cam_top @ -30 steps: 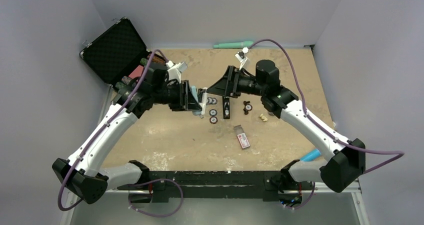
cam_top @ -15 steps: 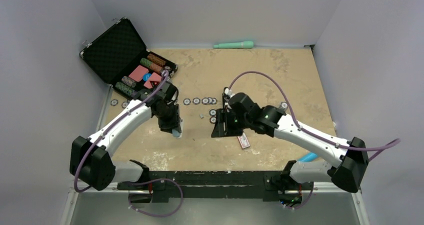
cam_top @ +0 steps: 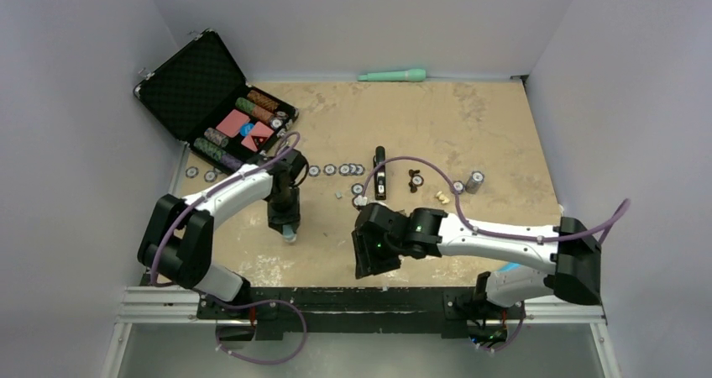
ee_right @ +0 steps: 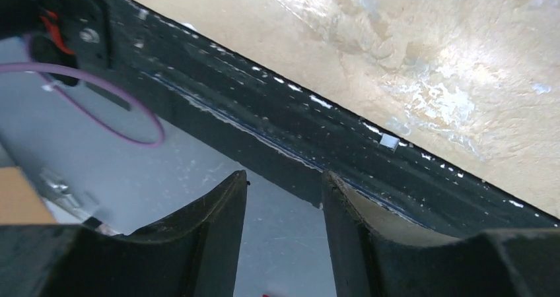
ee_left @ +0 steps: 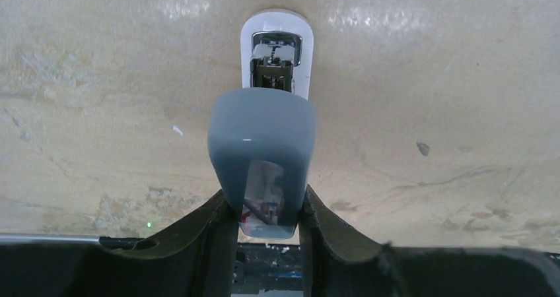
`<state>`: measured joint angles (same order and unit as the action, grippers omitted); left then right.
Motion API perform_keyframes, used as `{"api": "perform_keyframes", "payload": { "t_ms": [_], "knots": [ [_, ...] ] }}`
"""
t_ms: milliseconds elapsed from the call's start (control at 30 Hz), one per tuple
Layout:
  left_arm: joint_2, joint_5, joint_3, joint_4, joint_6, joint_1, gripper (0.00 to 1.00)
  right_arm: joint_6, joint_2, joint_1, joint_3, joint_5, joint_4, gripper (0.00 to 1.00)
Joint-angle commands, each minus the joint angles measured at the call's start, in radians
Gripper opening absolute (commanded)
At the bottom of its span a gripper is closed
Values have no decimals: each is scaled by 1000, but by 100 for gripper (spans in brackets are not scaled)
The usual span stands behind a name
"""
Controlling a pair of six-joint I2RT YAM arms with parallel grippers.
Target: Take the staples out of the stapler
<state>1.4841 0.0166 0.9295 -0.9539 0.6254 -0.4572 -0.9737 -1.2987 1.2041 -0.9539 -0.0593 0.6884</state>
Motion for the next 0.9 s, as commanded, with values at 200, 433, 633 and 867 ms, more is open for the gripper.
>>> {"api": "perform_keyframes", "payload": {
  "t_ms": [200, 433, 633, 867],
  "knots": [
    [14, 38, 14, 91, -55, 39, 100, -94, -118, 97, -4, 148, 120, 48],
    [10, 23, 9, 94, -62, 38, 100, -109, -141, 98, 41, 182, 113, 48],
    [-31, -2, -6, 115, -75, 38, 100, -102, -182, 99, 64, 207, 80, 48],
    [-141, -52, -54, 165, -97, 39, 100, -69, -225, 98, 72, 214, 51, 48]
  ]
}}
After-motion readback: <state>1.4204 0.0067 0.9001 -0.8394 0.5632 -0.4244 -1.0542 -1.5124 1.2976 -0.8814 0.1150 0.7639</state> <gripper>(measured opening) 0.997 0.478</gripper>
